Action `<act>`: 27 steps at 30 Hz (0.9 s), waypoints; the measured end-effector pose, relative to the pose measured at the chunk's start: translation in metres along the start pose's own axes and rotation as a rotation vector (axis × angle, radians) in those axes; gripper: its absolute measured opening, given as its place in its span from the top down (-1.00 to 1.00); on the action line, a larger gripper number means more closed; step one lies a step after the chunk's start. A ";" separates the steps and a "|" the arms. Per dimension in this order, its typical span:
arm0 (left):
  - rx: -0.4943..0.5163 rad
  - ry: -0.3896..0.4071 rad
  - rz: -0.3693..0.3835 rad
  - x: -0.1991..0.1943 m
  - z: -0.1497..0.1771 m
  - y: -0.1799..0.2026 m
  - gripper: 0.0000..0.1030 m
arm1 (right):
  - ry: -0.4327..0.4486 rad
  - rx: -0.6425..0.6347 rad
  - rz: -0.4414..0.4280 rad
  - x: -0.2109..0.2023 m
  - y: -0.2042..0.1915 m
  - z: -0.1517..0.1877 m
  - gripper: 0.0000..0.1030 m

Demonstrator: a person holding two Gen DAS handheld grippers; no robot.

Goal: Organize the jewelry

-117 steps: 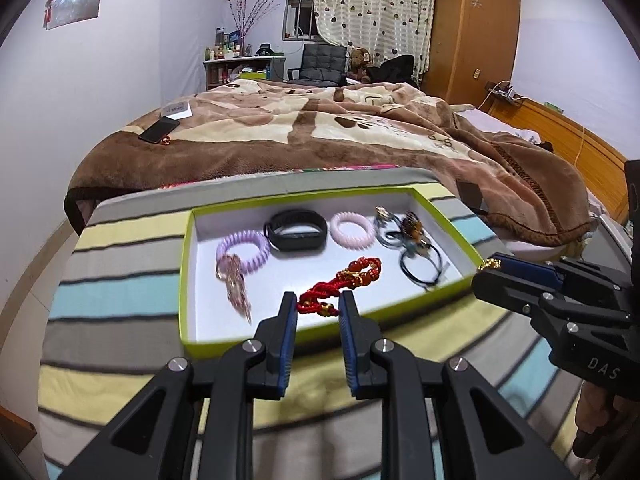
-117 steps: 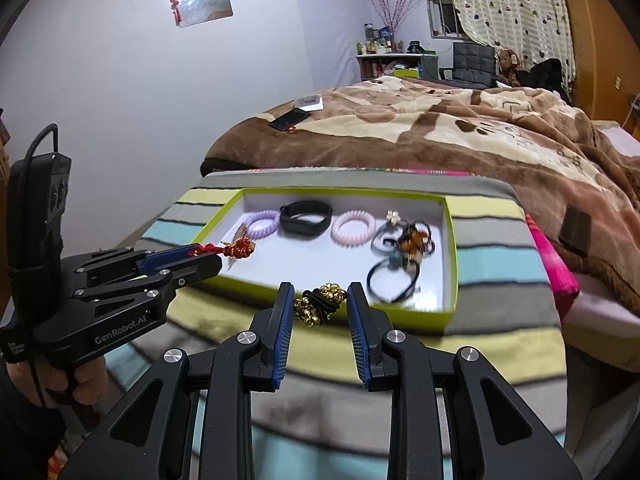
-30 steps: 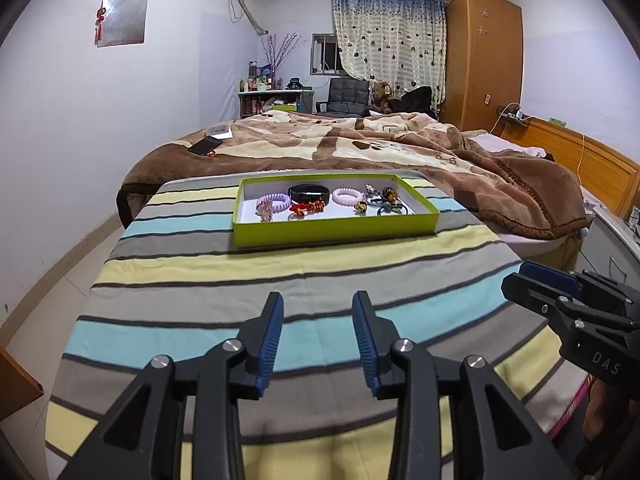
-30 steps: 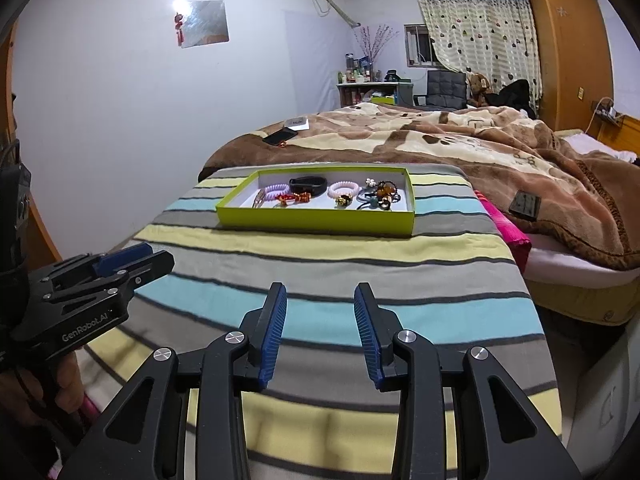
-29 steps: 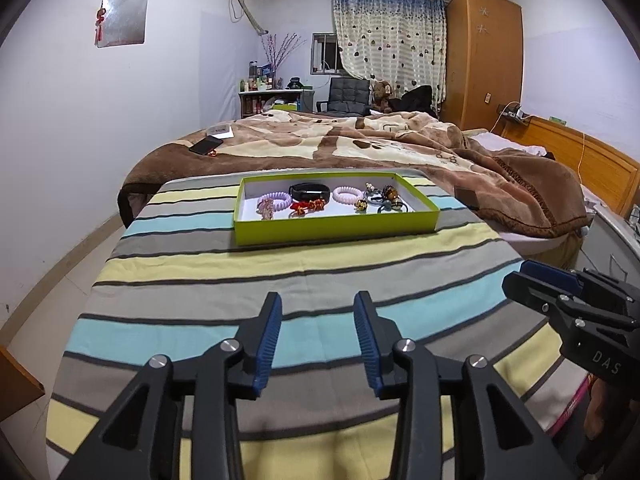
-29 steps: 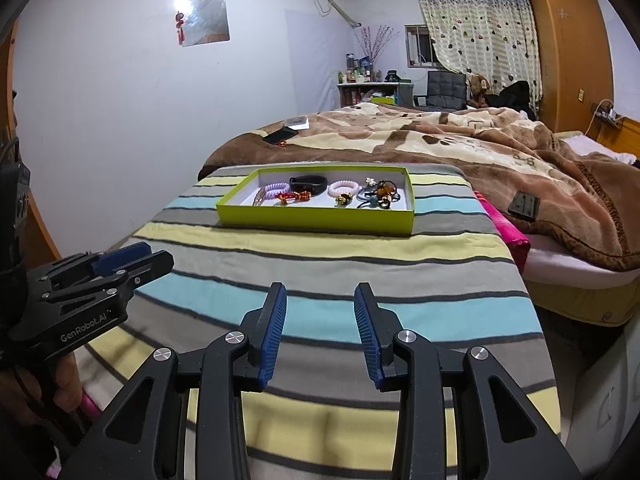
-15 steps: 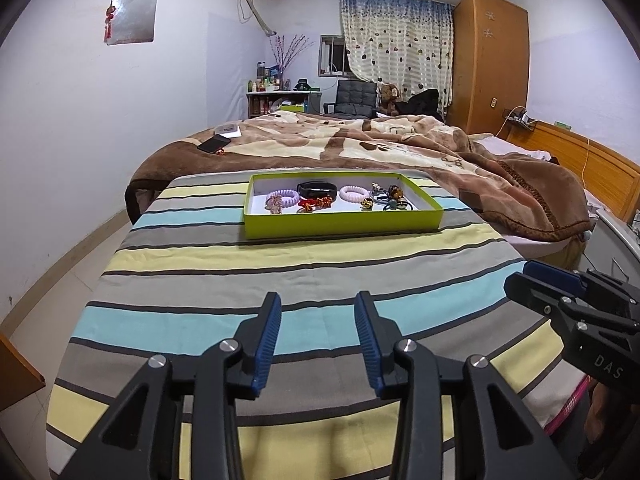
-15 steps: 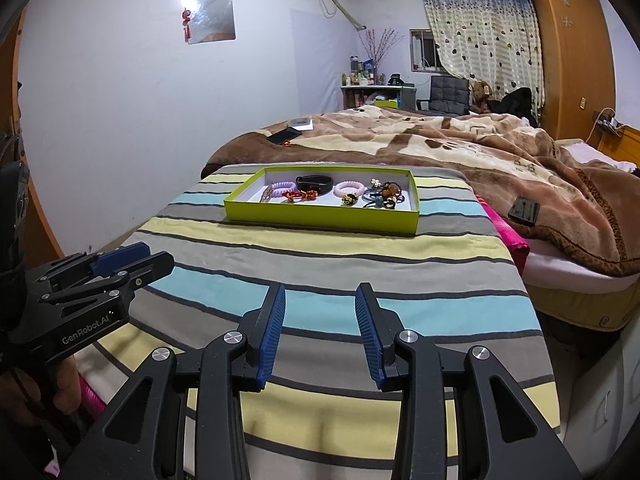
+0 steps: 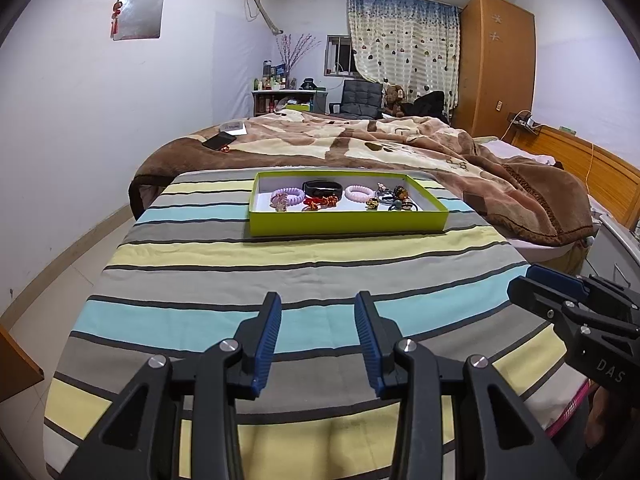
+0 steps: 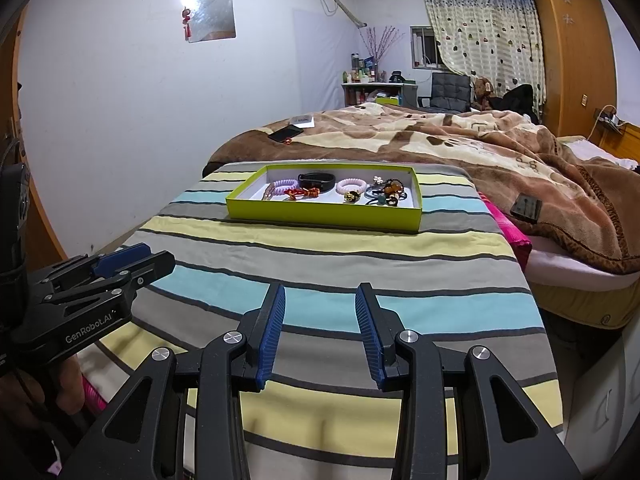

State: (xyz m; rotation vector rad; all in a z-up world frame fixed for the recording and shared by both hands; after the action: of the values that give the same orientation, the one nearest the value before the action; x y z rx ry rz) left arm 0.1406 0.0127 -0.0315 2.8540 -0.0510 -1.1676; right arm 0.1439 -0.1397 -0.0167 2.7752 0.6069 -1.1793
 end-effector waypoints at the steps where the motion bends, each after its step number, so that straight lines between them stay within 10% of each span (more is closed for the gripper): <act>1: -0.002 -0.001 0.002 0.000 0.000 0.000 0.23 | -0.001 0.000 0.000 0.000 0.000 0.000 0.27; 27: 0.001 -0.004 -0.015 0.002 0.004 0.002 0.23 | -0.007 0.001 -0.003 0.003 0.000 0.000 0.27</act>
State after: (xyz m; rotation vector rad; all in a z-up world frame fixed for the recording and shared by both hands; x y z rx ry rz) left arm 0.1390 0.0104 -0.0355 2.8579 -0.0298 -1.1771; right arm 0.1459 -0.1383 -0.0185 2.7709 0.6101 -1.1900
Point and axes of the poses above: each gripper's, at about its wrist camera, not at the fingertips, and x roughly the way its jaws point, y to its right, z to its underside, the point moved 9 cm from there along x, roughly the way its jaws point, and after that the axes turned 11 degrees about -y, right-handed, at the moved point
